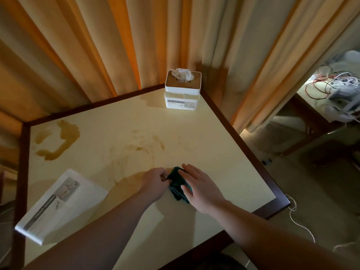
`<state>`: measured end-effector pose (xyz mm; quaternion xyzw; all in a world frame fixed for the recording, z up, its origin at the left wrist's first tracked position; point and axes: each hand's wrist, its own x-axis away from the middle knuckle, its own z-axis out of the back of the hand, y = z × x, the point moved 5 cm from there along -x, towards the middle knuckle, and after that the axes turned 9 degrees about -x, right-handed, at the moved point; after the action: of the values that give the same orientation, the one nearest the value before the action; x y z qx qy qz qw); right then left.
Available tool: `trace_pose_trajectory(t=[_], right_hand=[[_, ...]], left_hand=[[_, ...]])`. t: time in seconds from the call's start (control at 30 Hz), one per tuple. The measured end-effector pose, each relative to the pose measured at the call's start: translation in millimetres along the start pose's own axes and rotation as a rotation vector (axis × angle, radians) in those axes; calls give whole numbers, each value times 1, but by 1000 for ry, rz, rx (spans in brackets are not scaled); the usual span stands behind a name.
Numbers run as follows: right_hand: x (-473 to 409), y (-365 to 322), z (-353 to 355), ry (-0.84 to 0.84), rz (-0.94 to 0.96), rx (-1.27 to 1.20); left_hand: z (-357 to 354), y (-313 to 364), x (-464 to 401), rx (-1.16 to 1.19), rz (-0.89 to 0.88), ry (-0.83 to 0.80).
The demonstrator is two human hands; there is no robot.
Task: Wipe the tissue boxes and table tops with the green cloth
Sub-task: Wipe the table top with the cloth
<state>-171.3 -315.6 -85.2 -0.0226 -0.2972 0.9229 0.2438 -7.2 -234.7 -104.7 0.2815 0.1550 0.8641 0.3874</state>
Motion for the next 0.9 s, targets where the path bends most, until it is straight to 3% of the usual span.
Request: trace_pose_trajectory(t=[0.17,0.43,0.63,0.8,0.9], right_hand=[[-9,-2,-31,-166,-21,97],[-11,6,-44,-236,1,248],[-12,4,-41,-261,-29,203],[-15,0,-35,-207,13,180],[-20,-4,-39,-205,37,209]], left_hand=[[5,-16,1,64,107,46],[7,-31,6,89,257,54],[21,-26,17,51,157,77],[53,-20,34,28,-71,29],[75,-26,46,23,-117,5]])
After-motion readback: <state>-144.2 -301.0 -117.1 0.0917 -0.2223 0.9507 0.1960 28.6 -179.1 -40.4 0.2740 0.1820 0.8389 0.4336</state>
